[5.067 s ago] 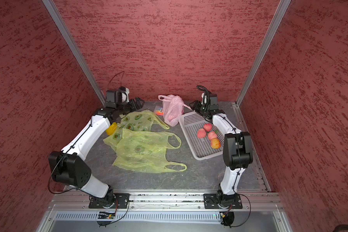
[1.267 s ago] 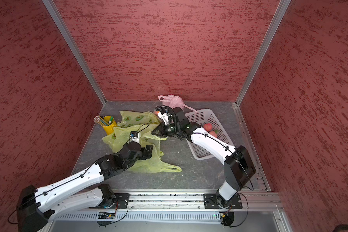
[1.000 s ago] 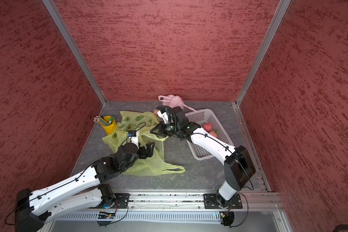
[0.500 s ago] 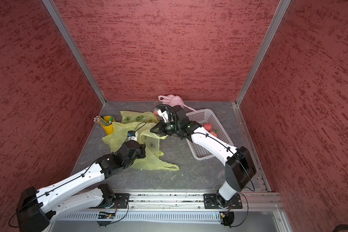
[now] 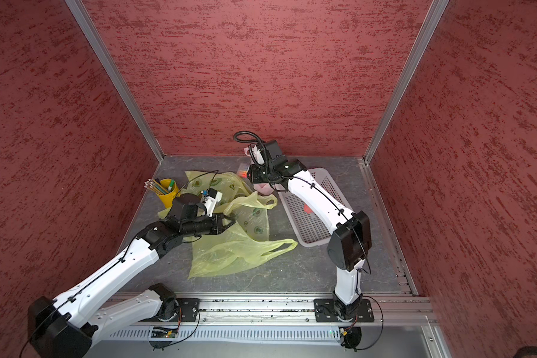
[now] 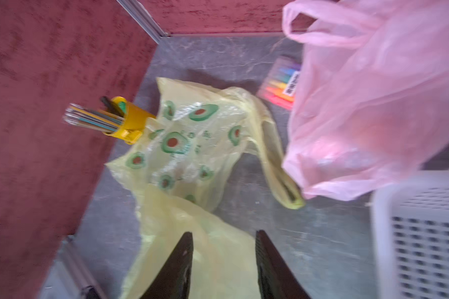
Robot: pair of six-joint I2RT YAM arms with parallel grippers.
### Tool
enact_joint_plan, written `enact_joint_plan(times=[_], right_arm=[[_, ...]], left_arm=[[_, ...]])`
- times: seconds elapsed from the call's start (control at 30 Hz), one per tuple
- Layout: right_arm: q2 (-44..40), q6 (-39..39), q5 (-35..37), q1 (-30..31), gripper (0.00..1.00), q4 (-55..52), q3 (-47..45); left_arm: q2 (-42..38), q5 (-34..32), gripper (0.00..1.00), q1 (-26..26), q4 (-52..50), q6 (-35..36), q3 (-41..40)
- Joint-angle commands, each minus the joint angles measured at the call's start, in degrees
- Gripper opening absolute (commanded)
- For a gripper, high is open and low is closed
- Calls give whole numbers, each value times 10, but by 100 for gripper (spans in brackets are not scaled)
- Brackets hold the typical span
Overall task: Place the peach into a plastic bag & tie a knot
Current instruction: Pick up the plastic bag at the center of the board.
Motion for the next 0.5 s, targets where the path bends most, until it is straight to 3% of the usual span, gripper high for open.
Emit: enact_joint_plan(times=[0.0, 0.1, 0.17, 0.27, 0.37, 0.47], right_arm=[[-96, -11, 38, -48, 56, -7, -38], [-166, 7, 25, -96, 71, 3, -96], [-201, 23, 3, -120, 96, 15, -135], [-260, 107, 69, -140, 99, 27, -193], [-301, 64, 33, -160, 99, 58, -235], [-331, 75, 82, -163, 99, 64, -268]], left_arm=[[27, 129, 0, 41, 94, -61, -2], [69, 152, 0, 52, 112, -58, 12], [92, 165, 0, 52, 120, -57, 24], [111, 171, 0, 52, 128, -55, 34], [117, 174, 0, 52, 141, -57, 36], [123, 178, 0, 52, 146, -58, 36]])
